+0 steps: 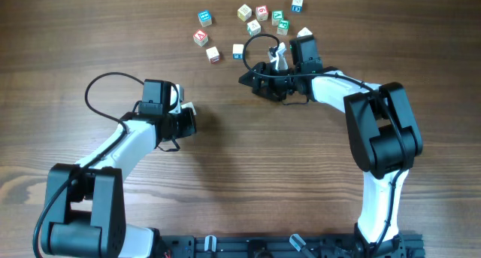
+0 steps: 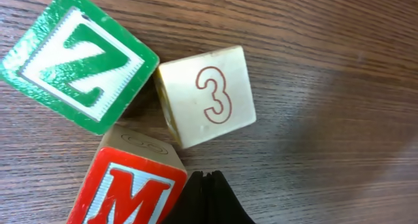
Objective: Form a circle
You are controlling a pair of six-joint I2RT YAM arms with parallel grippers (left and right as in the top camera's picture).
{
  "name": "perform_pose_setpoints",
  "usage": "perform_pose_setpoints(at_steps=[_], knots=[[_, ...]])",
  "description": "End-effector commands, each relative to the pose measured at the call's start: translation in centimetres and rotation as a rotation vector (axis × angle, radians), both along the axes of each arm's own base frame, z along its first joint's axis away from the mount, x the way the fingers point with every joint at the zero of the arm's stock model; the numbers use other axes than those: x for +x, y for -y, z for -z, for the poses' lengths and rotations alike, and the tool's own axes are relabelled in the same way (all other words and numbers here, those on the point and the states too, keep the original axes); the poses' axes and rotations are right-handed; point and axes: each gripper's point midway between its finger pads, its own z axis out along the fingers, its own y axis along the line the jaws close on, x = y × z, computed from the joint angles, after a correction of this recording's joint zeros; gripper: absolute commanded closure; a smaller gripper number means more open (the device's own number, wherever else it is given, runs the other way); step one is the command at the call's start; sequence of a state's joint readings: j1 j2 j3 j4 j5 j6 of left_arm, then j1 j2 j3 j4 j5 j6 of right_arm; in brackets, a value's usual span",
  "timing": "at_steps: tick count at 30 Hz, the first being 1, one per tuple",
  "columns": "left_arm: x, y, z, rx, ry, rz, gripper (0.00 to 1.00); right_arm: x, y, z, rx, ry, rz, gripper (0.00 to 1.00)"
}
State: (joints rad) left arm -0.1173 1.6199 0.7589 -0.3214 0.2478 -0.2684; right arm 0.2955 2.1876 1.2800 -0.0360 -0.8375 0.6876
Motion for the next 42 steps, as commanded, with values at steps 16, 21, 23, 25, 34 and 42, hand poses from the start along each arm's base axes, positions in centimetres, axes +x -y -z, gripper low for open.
perform_pose_setpoints(at_steps=[16,21,23,25,34,42], knots=[[-0.3,-0.5,0.7,0.031,-0.014,-0.005,0.96,-0.1,2.3,4.7,-0.149,-0.051,0.085,0.27],[-0.5,-0.4,0.7,0.024,-0.023,-0.002,0.96,-0.1,2.3,4.7,-0.149,-0.051,0.085,0.27],[-1.0,0.3,0.7,-0.016,-0.044,0.015,0.96,-0.1,2.3,4.7,-0.149,-0.051,0.085,0.27],[-2.0,0.8,0.8,-0.047,-0.084,0.028,0.96,-0.1,2.3,4.7,-0.15,-0.051,0.085,0.27],[-8.6,-1.2,2.2,0.071,-0.348,0.075,0.96,-0.1,2.4,4.8,-0.152,-0.05,0.087,0.27],[-8.1,-5.8,2.7,0.301,-0.347,-0.145,0.96,-0.1,2.4,4.8,-0.152,-0.05,0.087,0.27]])
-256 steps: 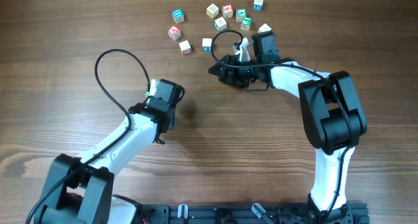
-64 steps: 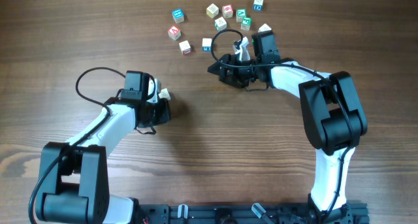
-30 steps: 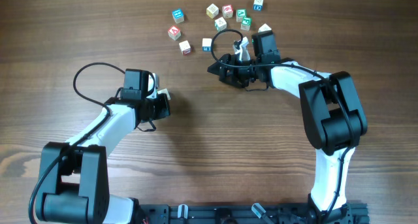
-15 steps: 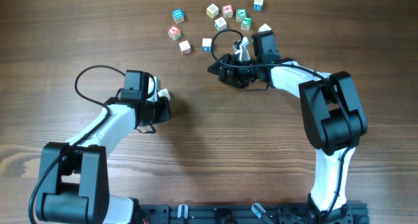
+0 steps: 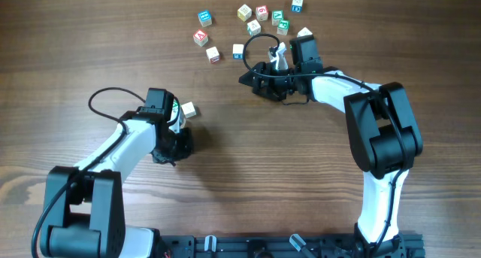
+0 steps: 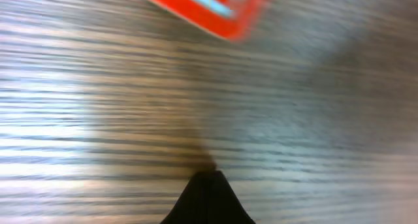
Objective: Form a circle
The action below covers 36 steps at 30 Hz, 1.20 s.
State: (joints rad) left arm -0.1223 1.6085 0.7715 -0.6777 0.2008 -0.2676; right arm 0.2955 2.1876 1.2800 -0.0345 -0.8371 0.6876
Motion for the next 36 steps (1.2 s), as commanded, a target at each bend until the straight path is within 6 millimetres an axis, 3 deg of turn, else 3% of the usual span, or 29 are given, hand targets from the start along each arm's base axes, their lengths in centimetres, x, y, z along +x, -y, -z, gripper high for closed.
perform_pose_setpoints(at_steps=[1,10,36], knots=[[-0.3,-4.6,1.3,0.258,-0.012,-0.125,0.96,-0.1,2.4,4.8,-0.152,-0.051,0.087,0.27],[4.0,-3.4,0.8,0.184,0.16,-0.138,0.96,-0.1,2.4,4.8,-0.152,-0.051,0.087,0.27],[5.2,-3.2,0.5,0.174,0.205,-0.144,0.96,-0.1,2.4,4.8,-0.153,-0.051,0.087,0.27]])
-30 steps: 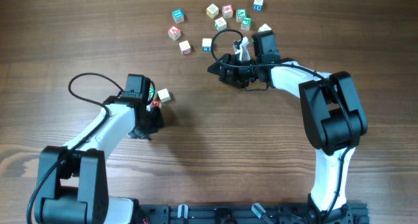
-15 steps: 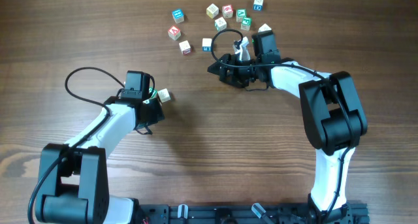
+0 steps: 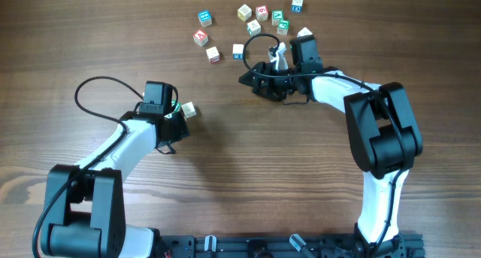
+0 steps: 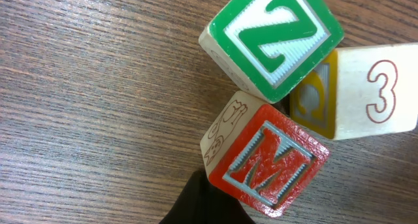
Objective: Form a circle
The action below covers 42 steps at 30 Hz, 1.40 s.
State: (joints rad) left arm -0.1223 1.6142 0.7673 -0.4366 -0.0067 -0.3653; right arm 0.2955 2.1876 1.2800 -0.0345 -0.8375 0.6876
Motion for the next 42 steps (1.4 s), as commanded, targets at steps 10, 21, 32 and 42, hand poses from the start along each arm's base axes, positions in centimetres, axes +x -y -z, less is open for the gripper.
perform_pose_setpoints(at_steps=[10,21,32,42], knots=[[-3.6,-0.7,0.4,0.018,-0.128,-0.016,0.96,-0.1,2.4,4.8,-0.157,-0.051,0.089,0.27],[0.4,-7.4,-11.7,0.034,0.355,-0.246,0.96,0.1,2.7,5.0,-0.173,-0.047,0.102,0.24],[1.6,-9.1,-11.5,0.017,0.382,-0.297,0.95,0.5,3.1,5.4,-0.199,-0.063,0.147,0.18],[1.7,-9.9,-9.1,0.062,0.313,-0.31,0.94,0.8,3.0,5.4,-0.208,-0.057,0.164,0.16]])
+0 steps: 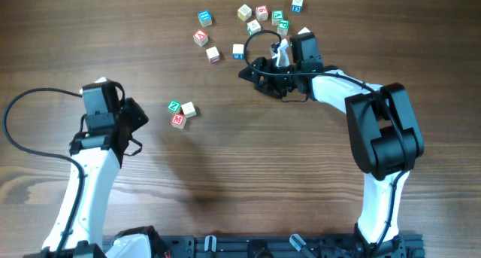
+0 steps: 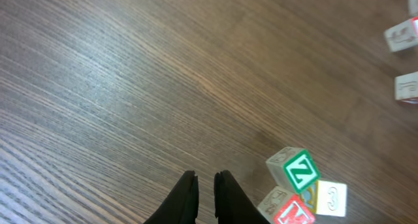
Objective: Form a circle
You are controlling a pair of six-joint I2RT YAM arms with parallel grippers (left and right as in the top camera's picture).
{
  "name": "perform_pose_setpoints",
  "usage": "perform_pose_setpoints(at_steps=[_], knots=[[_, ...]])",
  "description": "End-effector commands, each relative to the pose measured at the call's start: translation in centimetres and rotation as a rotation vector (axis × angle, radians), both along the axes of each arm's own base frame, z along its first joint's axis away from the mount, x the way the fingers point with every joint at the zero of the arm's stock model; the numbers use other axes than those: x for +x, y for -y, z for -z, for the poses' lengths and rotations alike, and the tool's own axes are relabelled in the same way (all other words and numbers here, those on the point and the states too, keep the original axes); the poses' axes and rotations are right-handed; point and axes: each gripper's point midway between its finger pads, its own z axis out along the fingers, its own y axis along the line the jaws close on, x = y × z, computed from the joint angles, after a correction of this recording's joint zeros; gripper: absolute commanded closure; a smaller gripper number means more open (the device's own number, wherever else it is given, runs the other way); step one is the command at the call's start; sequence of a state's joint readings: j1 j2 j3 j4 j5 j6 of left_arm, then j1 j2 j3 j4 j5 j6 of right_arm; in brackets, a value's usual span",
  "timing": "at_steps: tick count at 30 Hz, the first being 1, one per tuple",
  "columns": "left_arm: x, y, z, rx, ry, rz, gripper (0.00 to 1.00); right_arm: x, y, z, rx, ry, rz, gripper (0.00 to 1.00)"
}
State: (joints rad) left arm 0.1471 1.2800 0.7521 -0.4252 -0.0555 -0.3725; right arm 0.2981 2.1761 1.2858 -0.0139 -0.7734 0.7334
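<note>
Three lettered cubes sit bunched in the left-middle of the table: a green Z block [image 1: 173, 106], a cream 3 block [image 1: 188, 109] and a red M block [image 1: 178, 120]. The left wrist view shows the same green Z block [image 2: 300, 172], cream 3 block [image 2: 332, 198] and red M block [image 2: 290, 211]. My left gripper [image 1: 135, 115] hangs to their left, clear of them. The left gripper [image 2: 206, 185] has a narrow gap between its fingers and nothing in it. My right gripper [image 1: 246, 73] lies low beside the far cluster of blocks; its jaws do not show.
Several loose blocks [image 1: 254, 26] are scattered at the far middle, among them a blue one [image 1: 204, 18] and a red one [image 1: 200, 37]. A black cable loop [image 1: 259, 44] arches over the right wrist. The left arm's cable [image 1: 22, 111] loops out to the left.
My left gripper was at the three blocks, its tip against the red M. Now it is well to their left and higher, with its fingers slightly apart. The right arm has shifted slightly.
My left gripper was shut and close over the Z, 3 and M blocks. Then it was just below them, over bare wood. Then it touched the M with the three packed tight. Now it has drawn away left, leaving them bunched.
</note>
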Motion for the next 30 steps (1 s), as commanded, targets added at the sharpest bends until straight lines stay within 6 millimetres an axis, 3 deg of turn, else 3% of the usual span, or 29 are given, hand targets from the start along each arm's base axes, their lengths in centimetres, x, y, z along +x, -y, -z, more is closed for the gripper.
perform_pose_setpoints(at_steps=[1,7,10,13,16,24,30], knots=[[0.0,-0.5,0.6,0.01,-0.021,-0.018,0.96,-0.4,2.7,5.7,-0.175,-0.074,0.106,0.16],[1.5,-0.4,-0.5,0.007,0.057,-0.008,0.96,-0.2,2.6,5.7,-0.183,-0.059,0.11,0.17],[4.3,1.0,-2.6,-0.052,0.203,0.061,0.96,-0.1,2.2,5.6,-0.179,-0.048,0.104,0.28],[6.2,1.6,-3.5,-0.075,0.285,0.1,0.96,-0.1,2.2,5.6,-0.18,-0.048,0.104,0.42],[7.6,2.9,-2.8,-0.136,0.311,0.163,0.96,-0.1,2.2,5.6,-0.18,-0.048,0.104,0.49],[10.0,6.8,1.1,-0.281,0.311,0.318,0.96,-0.1,2.2,5.6,-0.178,-0.051,0.107,0.51],[12.7,8.9,-0.2,-0.257,0.427,0.393,0.96,-0.2,2.2,5.6,-0.178,-0.052,0.107,0.51]])
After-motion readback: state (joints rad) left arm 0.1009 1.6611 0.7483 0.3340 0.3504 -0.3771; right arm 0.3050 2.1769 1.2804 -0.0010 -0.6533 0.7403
